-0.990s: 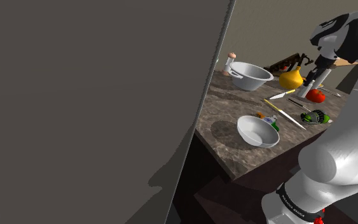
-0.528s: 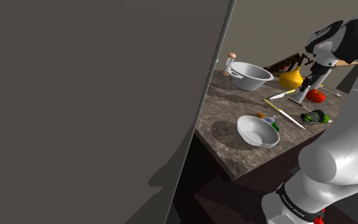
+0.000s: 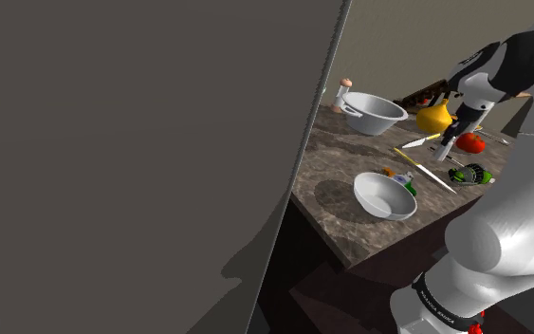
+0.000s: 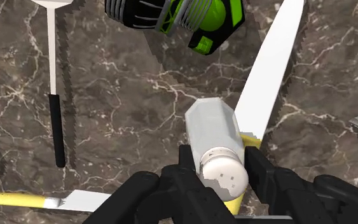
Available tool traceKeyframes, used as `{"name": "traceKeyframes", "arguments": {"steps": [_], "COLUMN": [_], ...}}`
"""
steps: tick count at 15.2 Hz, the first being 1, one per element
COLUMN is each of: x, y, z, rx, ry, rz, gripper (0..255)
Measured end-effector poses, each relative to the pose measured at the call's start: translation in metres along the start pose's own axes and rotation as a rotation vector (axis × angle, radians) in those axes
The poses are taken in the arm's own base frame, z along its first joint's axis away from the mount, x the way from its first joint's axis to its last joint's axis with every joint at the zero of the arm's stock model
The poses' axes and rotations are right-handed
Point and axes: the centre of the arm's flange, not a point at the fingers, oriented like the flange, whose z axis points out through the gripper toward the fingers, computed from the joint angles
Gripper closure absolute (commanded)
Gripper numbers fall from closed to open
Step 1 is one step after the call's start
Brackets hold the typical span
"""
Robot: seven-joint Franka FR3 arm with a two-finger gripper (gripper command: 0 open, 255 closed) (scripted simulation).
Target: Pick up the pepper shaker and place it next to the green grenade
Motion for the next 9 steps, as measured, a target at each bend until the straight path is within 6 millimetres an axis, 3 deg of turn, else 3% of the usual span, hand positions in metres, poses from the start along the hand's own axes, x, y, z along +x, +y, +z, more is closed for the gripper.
{"name": "traceKeyframes", "arguments": {"steps": [9], "x": [-0.002], "y": [-0.005], "z": [0.042], "rx": [0.000], "ry": [0.000], "rz": [0.000], "gripper": [255]}}
